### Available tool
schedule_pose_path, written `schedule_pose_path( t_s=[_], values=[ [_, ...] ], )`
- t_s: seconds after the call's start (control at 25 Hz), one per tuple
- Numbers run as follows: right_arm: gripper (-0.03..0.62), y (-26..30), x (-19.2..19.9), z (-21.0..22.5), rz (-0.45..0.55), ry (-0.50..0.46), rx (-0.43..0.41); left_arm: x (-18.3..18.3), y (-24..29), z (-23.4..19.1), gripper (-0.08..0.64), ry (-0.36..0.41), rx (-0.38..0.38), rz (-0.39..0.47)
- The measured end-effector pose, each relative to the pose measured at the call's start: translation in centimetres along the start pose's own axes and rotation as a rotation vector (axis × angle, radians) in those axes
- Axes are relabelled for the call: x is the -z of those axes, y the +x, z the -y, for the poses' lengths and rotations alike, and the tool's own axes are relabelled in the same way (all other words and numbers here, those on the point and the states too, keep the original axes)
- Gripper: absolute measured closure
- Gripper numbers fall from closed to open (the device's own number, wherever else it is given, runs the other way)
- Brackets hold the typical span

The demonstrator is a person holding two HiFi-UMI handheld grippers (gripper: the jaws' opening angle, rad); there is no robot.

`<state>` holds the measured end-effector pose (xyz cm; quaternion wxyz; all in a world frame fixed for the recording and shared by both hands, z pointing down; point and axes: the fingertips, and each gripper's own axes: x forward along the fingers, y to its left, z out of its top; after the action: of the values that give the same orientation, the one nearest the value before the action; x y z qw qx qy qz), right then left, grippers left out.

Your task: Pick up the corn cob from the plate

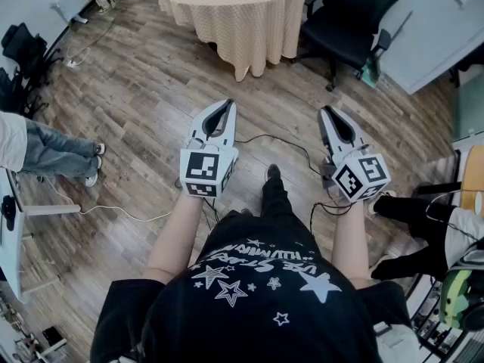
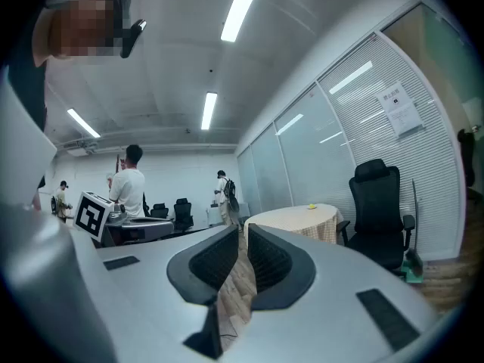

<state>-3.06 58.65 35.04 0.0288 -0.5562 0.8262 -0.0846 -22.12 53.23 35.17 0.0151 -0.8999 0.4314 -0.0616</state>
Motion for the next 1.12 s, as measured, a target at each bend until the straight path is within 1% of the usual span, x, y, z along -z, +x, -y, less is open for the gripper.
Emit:
schedule_pose_path(
  t_s=[0.2,0.48,0.64,0.72,0.8,0.88,1.0,1.12],
  values=[
    [0.537,1.0,0.3,-0.1,-0.016,0.007,-0.001,0.2,0.1,-1.0,0.551,-0.007,-0.006,0.0],
    [0.538,3.8,0.6,0.4,-0.051,0.009,-0.032,0.6,1.3,-2.7,0.551,-0.032,-0.037,-0.014],
    [0.537,5.1,1.3,1.1,-0.06,0.019,-0.03,1.8,2.2,-3.3,0.551,-0.044,-0.041,-0.032],
    [0.537,5.9,1.1,2.0,-0.043,0.041,-0.041,2.1,3.2,-3.7,0.551,-0.056,-0.04,-0.035],
    [0.537,6.6,0.3,3.3,-0.002,0.086,-0.072,1.7,4.6,-3.7,0.551,-0.071,-0.02,-0.019],
    [0.537,7.4,-0.2,5.1,0.011,0.107,-0.074,1.2,6.2,-3.7,0.551,-0.08,0.001,-0.004],
    [0.537,9.1,-0.2,7.9,-0.009,0.083,-0.055,1.0,8.9,-4.3,0.551,-0.082,-0.008,-0.012],
    [0.537,11.1,-1.0,10.6,-0.013,0.072,-0.078,0.6,12.3,-4.6,0.551,-0.084,-0.018,-0.013]
  ],
)
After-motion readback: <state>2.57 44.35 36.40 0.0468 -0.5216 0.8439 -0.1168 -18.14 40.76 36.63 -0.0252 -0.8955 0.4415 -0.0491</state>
